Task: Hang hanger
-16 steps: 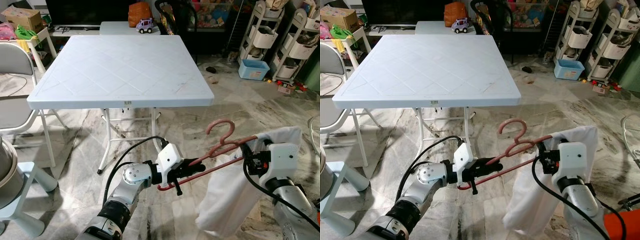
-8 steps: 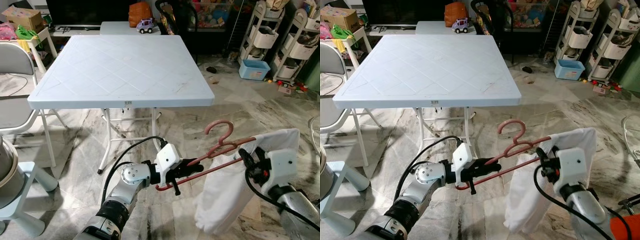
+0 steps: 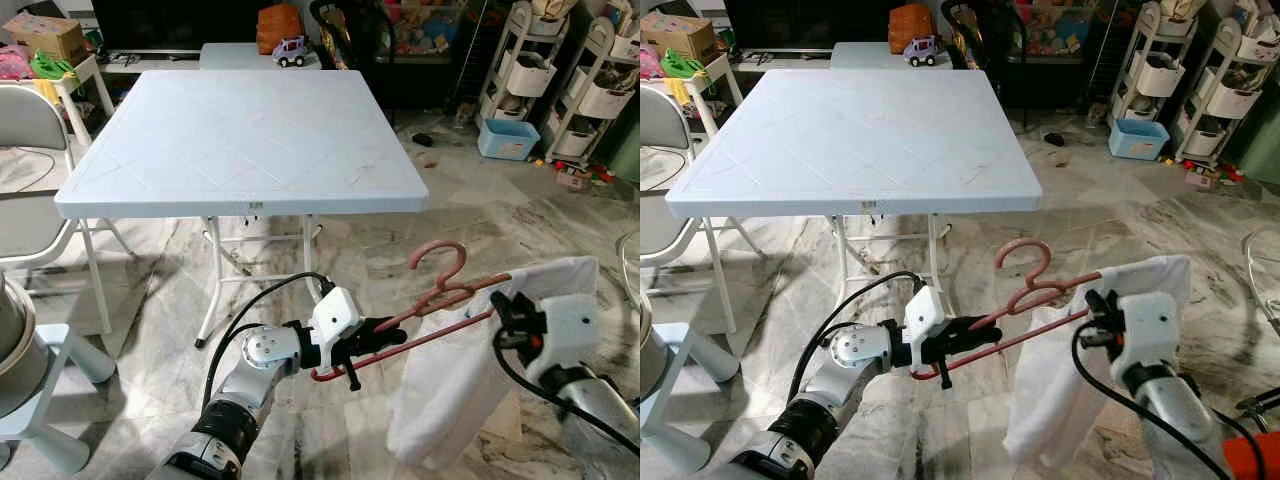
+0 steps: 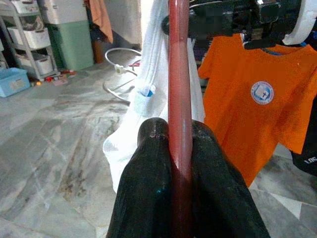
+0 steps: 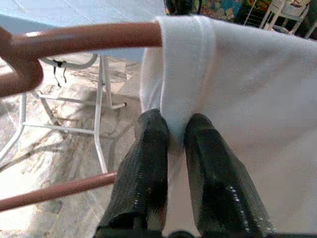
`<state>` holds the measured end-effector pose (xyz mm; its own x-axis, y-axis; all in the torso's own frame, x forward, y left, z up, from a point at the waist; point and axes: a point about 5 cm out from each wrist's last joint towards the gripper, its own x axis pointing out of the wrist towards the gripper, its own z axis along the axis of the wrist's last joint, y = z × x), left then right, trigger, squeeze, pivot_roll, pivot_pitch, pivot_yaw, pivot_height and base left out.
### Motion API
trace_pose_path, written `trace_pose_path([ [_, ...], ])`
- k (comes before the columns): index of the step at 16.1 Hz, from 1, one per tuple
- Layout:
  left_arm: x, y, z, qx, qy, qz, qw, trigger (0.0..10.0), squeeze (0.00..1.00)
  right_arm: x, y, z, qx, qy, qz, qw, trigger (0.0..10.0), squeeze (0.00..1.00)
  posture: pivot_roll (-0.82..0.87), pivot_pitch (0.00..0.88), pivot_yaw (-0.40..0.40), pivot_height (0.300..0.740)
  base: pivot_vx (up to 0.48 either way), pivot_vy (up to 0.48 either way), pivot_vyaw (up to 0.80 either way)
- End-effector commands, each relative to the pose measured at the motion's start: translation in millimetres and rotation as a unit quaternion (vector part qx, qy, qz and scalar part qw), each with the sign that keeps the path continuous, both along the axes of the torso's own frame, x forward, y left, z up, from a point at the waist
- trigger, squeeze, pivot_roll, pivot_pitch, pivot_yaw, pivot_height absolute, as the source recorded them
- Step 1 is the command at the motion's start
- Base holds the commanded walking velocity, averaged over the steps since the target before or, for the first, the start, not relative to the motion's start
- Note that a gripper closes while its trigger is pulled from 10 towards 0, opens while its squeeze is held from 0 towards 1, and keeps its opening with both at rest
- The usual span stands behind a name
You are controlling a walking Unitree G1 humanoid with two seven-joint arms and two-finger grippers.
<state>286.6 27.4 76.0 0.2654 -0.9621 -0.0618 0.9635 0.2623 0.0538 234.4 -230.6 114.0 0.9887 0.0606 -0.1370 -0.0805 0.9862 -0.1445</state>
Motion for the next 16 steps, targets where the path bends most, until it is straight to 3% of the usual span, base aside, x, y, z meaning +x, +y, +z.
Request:
trace_pose_path([
  [1, 2.2, -5.7, 12.4, -0.017, -0.027, -0.011, 0.999, 0.0, 0.00, 2.9, 1.3, -1.5, -0.003, 0.002, 0.000, 1.000, 1.6, 0.00, 0.05, 0.000, -0.065, 0.740, 0.000, 0.000, 0.00],
  [3, 1.9, -4.6, 11.2, -0.016, -0.025, -0.010, 1.000, 0.0, 0.00, 5.7, -3.4, -3.4, -0.014, 0.003, -0.022, 1.000, 0.0, 0.00, 0.05, 0.000, -0.068, 0.740, 0.000, 0.000, 0.00],
  [7, 0.8, -2.7, 10.1, -0.017, -0.022, -0.011, 1.000, 0.0, 0.00, 6.0, -27.7, -1.2, -0.049, -0.011, -0.119, 0.992, 0.0, 0.00, 0.05, 0.000, -0.070, 0.740, 0.000, 0.000, 0.00],
  [9, 0.3, -0.9, 7.5, -0.009, -0.021, -0.011, 1.000, 0.0, 0.00, 3.5, -37.8, 9.7, -0.041, -0.049, -0.162, 0.985, 0.0, 0.00, 0.05, 0.000, -0.068, 0.740, 0.000, 0.000, 0.00],
  [13, -2.4, 10.2, -9.4, 0.075, -0.047, -0.015, 0.996, 0.0, 0.00, -5.5, -49.8, 48.7, -0.045, -0.149, -0.212, 0.965, 0.0, 0.00, 0.04, 0.000, -0.062, 0.740, 0.000, 0.000, 0.00],
  [16, -3.9, 13.9, -16.9, 0.110, -0.049, -0.022, 0.993, 0.0, 0.00, -6.5, -55.0, 68.3, -0.058, -0.182, -0.235, 0.953, 0.0, 0.00, 0.03, 0.000, -0.058, 0.740, 0.000, 0.000, 0.00],
])
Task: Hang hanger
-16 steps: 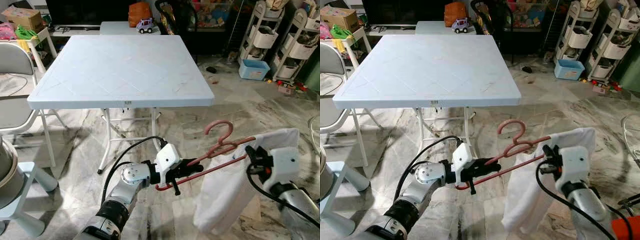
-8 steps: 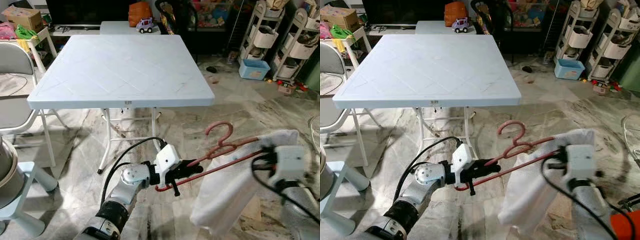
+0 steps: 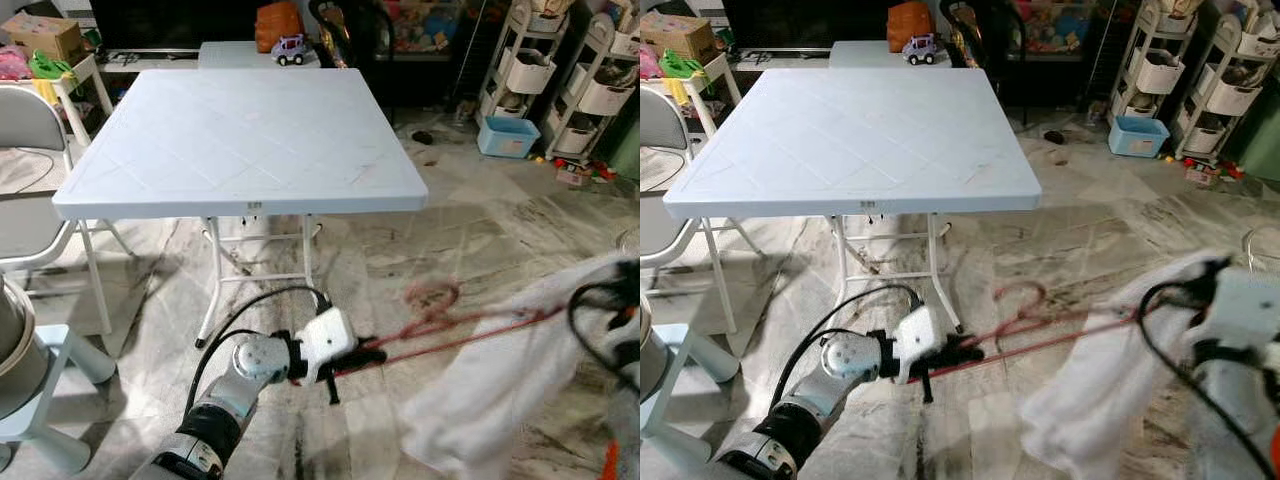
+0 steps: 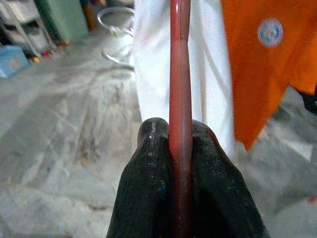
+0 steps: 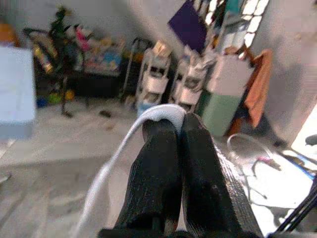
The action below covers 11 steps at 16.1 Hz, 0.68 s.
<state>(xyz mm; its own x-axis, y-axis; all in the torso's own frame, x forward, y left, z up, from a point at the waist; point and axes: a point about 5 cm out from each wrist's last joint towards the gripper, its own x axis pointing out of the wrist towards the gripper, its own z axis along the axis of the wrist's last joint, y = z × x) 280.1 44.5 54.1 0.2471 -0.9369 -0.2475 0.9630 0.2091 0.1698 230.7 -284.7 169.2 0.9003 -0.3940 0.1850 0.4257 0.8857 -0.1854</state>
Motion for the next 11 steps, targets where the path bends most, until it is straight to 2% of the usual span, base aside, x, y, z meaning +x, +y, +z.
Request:
trace_pose_path([
  [1, 0.5, -3.8, 5.5, 0.002, -0.018, -0.028, 0.999, 0.0, 0.00, 0.4, -4.2, 16.9, -0.013, -0.027, -0.013, 0.999, 0.0, 0.00, 0.03, 0.000, -0.057, 0.740, 0.000, 0.000, 0.00],
  [3, -1.6, -3.3, 8.1, -0.018, -0.010, -0.045, 0.999, 0.0, 0.00, 2.1, -8.4, 13.1, -0.014, -0.012, -0.024, 1.000, 0.0, 0.00, 0.03, 0.000, -0.059, 0.740, 0.000, 0.000, 0.00],
  [5, 2.3, 0.2, 26.5, -0.083, 0.003, -0.062, 0.995, 0.0, 0.00, 0.5, -23.7, -15.2, 0.019, 0.044, -0.075, 0.996, 0.0, 0.00, 0.04, 0.000, -0.065, 0.740, 0.000, 0.000, 0.00],
  [6, 4.1, 1.3, 32.8, -0.096, 0.003, -0.065, 0.993, 0.0, 0.00, -1.8, -28.0, -24.5, 0.028, 0.057, -0.089, 0.994, 0.0, 0.00, 0.05, 0.001, -0.070, 0.740, 0.000, 0.000, 0.00],
  [7, 5.5, 5.0, 39.7, -0.105, 0.012, -0.075, 0.992, 0.0, 0.00, -5.7, -31.9, -34.5, 0.048, 0.066, -0.103, 0.991, 0.0, 0.00, 0.06, 0.003, -0.071, 0.740, 0.000, 0.000, 0.00],
  [9, 6.6, 18.0, 41.5, -0.078, -0.009, -0.085, 0.993, 0.0, 0.00, -13.0, -38.6, -42.8, 0.040, 0.081, -0.132, 0.987, 0.0, 0.00, 0.07, 0.006, -0.074, 0.740, 0.000, 0.000, 0.00],
  [11, 16.1, 31.3, 41.2, -0.085, -0.005, -0.017, 0.996, 0.0, 0.00, -14.4, -37.3, -53.7, 0.071, 0.085, -0.129, 0.986, 0.0, 0.00, 0.07, 0.007, -0.074, 0.740, 0.000, 0.000, 0.00],
])
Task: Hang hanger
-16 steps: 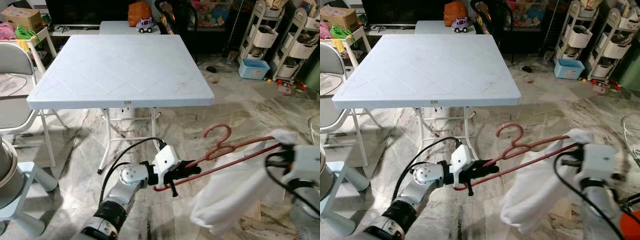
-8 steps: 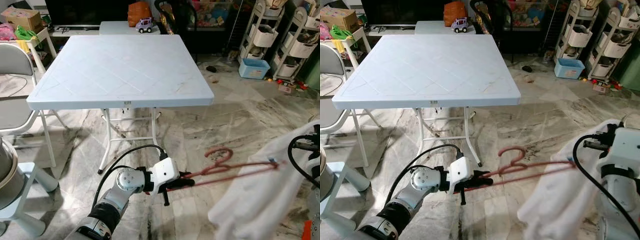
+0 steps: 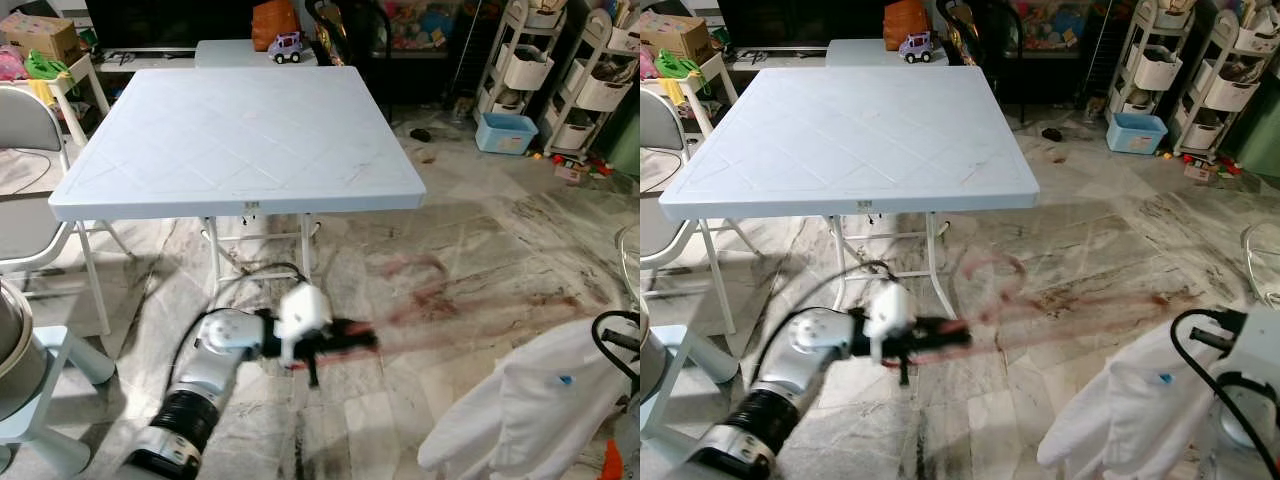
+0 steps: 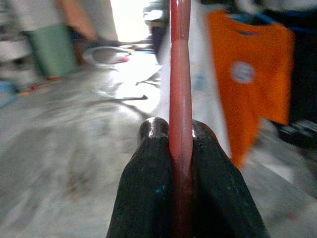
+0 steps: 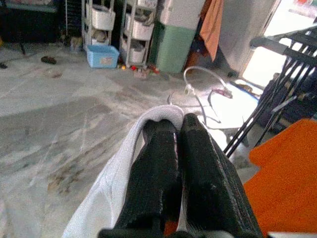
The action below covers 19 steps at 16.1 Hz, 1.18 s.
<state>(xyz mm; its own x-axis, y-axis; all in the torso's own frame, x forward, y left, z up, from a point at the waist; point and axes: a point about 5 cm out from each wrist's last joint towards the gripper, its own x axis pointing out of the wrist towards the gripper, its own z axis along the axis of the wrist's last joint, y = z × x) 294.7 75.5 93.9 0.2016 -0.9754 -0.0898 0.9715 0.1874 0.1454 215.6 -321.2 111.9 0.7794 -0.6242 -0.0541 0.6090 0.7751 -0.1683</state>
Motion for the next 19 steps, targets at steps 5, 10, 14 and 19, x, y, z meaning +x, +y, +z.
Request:
trace_pose_path([
  [5, 19.0, 12.5, -6.6, -0.062, 0.028, 0.253, 0.965, 0.0, 0.00, -8.2, 20.3, -4.7, 0.038, -0.039, 0.018, 0.998, 0.0, 0.00, 0.07, 0.003, -0.069, 0.740, 0.000, 0.000, 0.00],
  [10, 17.9, 39.5, -25.3, -0.002, 0.041, 0.411, 0.911, 10.0, 0.00, -14.7, 67.9, -0.8, 0.104, -0.096, 0.068, 0.988, 10.0, 0.00, 0.08, 0.000, -0.059, 0.740, 0.000, 0.000, 0.00],
  [14, 24.3, 61.3, -5.2, 0.028, -0.049, 0.489, 0.871, 10.0, 0.00, -9.2, 106.9, 10.9, 0.157, -0.137, 0.116, 0.971, 10.0, 0.00, 0.11, 0.000, -0.075, 0.740, 0.000, 0.000, 0.00],
  [19, 29.3, 66.2, 21.0, 0.025, -0.094, 0.513, 0.853, 10.0, 0.00, 3.8, 116.3, 35.1, 0.129, -0.157, 0.177, 0.963, 10.0, 0.00, 0.13, 0.000, -0.080, 0.740, 0.000, 0.000, 0.00],
])
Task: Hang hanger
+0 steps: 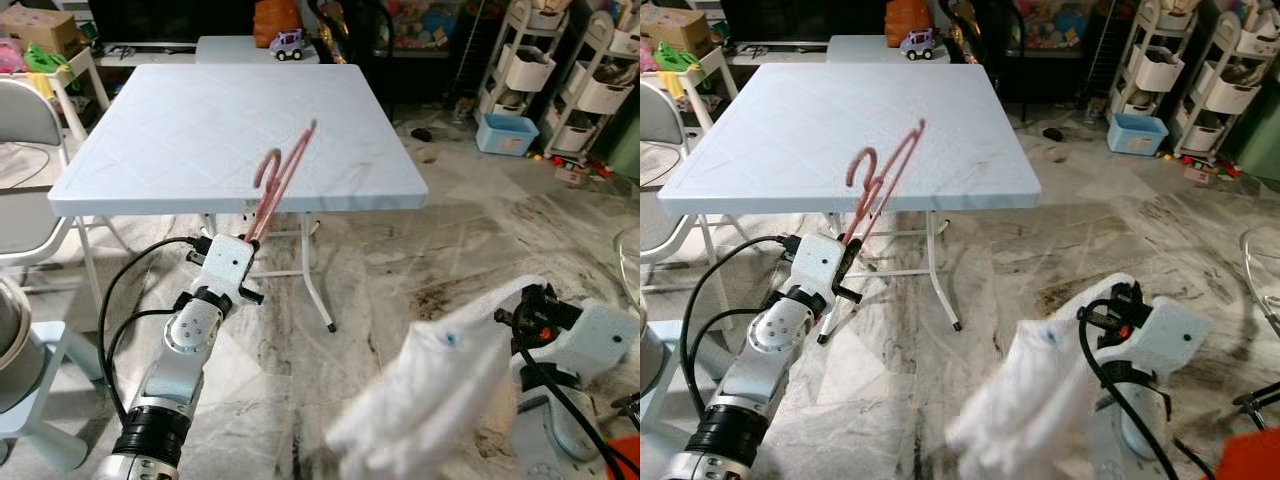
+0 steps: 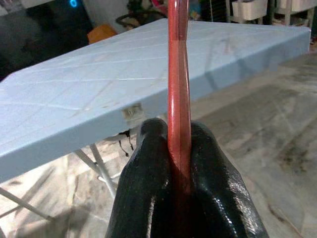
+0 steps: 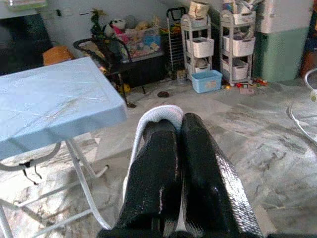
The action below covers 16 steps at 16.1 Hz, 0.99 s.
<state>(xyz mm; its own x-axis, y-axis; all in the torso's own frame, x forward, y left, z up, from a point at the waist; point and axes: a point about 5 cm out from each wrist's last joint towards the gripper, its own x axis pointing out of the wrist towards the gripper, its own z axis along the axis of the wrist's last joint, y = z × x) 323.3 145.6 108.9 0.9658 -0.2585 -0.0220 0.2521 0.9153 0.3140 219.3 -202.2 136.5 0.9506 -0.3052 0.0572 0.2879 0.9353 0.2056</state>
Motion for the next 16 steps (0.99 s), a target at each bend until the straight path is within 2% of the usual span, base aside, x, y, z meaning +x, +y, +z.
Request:
trace_pose_path([
  [1, -1.1, -5.5, 4.0, -0.003, -0.013, -0.006, 1.000, 10.0, 0.00, 0.1, -3.6, 11.4, -0.010, -0.023, -0.005, 1.000, 10.0, 0.00, 0.13, 0.000, -0.079, 0.740, 0.000, 0.000, 0.00],
  [2, -2.5, -1.4, -5.0, -0.024, 0.014, 0.006, 1.000, 10.0, 0.00, 1.2, -3.4, 12.7, -0.011, -0.027, -0.002, 1.000, 10.0, 0.00, 0.13, 0.000, -0.079, 0.740, 0.000, 0.000, 0.00],
  [4, 0.8, 4.9, -4.2, -0.039, 0.013, 0.047, 0.998, 10.0, 0.00, 4.6, -2.1, 15.6, -0.019, -0.032, 0.009, 0.999, 10.0, 0.00, 0.14, 0.000, -0.081, 0.740, 0.000, 0.000, 0.77],
  [5, 1.2, 4.9, -2.6, -0.040, 0.010, 0.050, 0.998, 10.0, 0.00, 5.4, -1.7, 16.0, -0.017, -0.033, 0.009, 0.999, 10.0, 0.00, 0.14, 0.000, -0.083, 0.740, 0.000, 0.000, 0.76],
  [10, 3.1, -6.1, 10.4, -0.060, -0.009, 0.030, 0.998, 10.0, 0.00, 15.8, 6.5, 20.0, -0.024, -0.039, 0.037, 0.998, 10.0, 0.00, 0.16, 0.000, -0.079, 0.740, 0.000, 0.000, 0.65],
  [12, 2.3, -6.3, 9.4, -0.067, -0.002, 0.027, 0.997, 10.0, 0.00, 16.0, 3.9, 20.7, -0.025, -0.039, 0.032, 0.998, 10.0, 0.00, 0.15, 0.000, -0.081, 0.740, 0.139, 0.000, 0.00],
  [16, 2.8, -8.6, 8.2, -0.078, 0.010, 0.023, 0.997, 10.0, 0.00, 18.9, 0.2, 22.1, -0.024, -0.041, 0.028, 0.998, 10.0, 0.00, 0.16, 0.000, -0.080, 0.740, 0.416, 0.000, 0.00],
])
